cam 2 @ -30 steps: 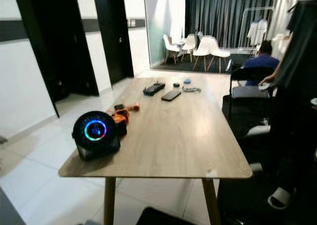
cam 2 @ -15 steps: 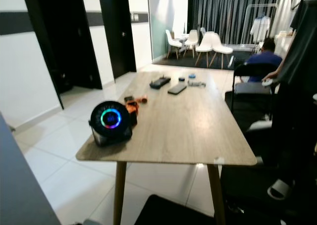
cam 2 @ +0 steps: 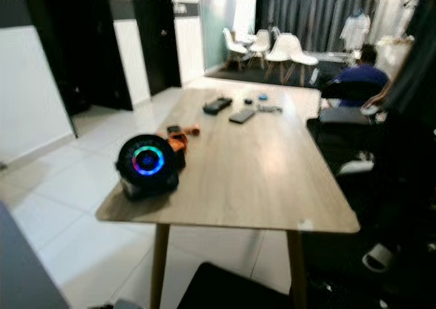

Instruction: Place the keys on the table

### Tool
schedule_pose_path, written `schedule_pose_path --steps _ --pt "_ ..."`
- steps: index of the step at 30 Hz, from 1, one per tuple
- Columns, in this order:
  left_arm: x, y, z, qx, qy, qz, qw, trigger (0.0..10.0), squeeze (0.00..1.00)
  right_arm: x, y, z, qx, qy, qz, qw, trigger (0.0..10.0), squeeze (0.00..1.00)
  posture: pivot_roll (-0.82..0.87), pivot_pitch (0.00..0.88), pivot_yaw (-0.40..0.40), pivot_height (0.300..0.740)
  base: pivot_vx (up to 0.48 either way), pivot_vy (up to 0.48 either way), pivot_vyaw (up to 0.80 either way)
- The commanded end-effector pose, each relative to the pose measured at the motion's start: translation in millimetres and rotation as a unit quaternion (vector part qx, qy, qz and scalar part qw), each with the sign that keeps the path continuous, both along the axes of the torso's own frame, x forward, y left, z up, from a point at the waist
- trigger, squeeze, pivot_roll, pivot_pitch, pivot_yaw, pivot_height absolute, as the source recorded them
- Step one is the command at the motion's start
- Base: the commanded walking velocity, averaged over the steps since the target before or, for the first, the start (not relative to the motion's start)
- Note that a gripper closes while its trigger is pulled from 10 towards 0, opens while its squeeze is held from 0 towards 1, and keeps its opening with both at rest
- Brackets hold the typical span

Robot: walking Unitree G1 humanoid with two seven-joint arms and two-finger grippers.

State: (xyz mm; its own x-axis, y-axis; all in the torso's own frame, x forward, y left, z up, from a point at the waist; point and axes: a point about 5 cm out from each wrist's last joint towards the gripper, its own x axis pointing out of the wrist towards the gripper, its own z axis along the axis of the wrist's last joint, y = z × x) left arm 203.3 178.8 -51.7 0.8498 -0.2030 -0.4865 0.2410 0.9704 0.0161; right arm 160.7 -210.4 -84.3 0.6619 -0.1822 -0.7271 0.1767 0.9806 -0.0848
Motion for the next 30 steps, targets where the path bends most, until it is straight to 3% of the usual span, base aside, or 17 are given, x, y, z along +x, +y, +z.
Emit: schedule_pose_path --steps 1,30 --pt "-3.9 6.5 -1.7 0.010 0.005 0.005 1.000 10.0 0.00 -0.7 1.1 -0.4 -0.001 0.001 0.007 1.000 10.0 0.00 0.02 0.000 0.016 0.740 0.000 0.000 0.80" --pt "-7.8 10.6 -4.9 0.009 0.022 0.018 1.000 10.0 0.00 -2.4 8.5 -2.6 0.005 0.007 0.013 1.000 10.0 0.00 0.03 0.005 0.017 0.740 0.000 0.000 0.80"
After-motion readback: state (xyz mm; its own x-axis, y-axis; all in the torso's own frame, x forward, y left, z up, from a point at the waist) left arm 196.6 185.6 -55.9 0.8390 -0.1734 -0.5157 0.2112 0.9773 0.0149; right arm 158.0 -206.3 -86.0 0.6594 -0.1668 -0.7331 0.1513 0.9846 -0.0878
